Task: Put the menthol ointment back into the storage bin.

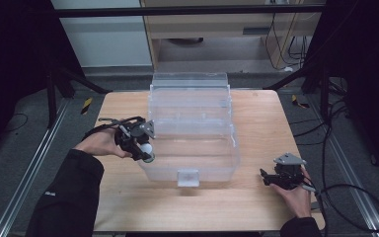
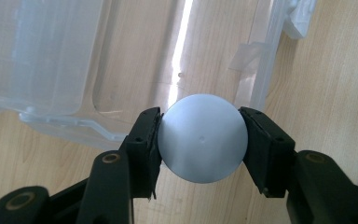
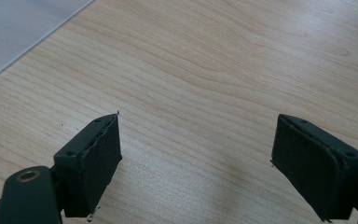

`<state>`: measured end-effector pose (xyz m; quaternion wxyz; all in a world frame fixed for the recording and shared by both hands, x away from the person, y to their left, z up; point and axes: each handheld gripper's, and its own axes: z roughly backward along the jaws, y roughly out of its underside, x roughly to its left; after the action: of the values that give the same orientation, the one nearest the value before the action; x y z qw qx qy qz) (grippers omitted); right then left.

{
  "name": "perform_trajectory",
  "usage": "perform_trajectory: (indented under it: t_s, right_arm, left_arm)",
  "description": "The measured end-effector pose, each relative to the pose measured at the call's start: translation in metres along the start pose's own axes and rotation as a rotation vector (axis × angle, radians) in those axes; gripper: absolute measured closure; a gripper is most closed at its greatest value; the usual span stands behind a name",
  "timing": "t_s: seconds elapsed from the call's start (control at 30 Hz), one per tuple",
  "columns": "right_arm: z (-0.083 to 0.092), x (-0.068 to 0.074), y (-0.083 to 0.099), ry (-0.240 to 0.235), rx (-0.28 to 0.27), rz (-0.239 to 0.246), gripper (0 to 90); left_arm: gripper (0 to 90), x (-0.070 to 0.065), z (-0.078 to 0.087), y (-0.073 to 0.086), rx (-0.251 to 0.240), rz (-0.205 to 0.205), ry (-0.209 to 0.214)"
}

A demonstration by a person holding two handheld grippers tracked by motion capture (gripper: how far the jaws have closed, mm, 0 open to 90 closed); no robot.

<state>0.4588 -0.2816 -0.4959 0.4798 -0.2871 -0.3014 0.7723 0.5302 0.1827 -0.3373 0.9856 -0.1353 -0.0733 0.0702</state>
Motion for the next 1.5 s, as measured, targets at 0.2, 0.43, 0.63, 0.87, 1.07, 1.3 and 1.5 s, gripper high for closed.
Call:
perform_trajectory:
  t_s: [0.2,0.43,0.63,0.87,1.07,1.3,1.5]
  right_arm:
    - [-0.001,0.0,0.0,0.002,0.0,0.007,15.7]
    - [-0.001,0.001,0.001,-0.001,0.007,0.009,15.7]
    - [-0.002,0.001,0.001,0.001,0.008,0.011,15.6]
    - [-0.003,0.001,0.001,-0.001,0.015,0.017,15.5]
    - [-0.003,0.001,0.001,-0.001,0.016,0.018,15.5]
    - [-0.003,0.002,0.001,-0.003,0.02,0.018,15.4]
    - [-0.003,0.002,0.001,-0.003,0.019,0.021,15.3]
  left_arm:
    - [50.1,0.002,-0.009,0.004,0.009,0.012,0.016]
    - [50.1,0.005,-0.019,0.006,0.021,0.019,0.03]
    - [50.1,0.006,-0.028,0.008,0.025,0.031,0.042]
    - [50.1,0.008,-0.035,0.011,0.038,0.034,0.045]
    - [50.1,0.009,-0.041,0.011,0.039,0.036,0.056]
    - [50.1,0.01,-0.047,0.015,0.045,0.044,0.063]
    - [50.1,0.01,-0.048,0.016,0.036,0.051,0.068]
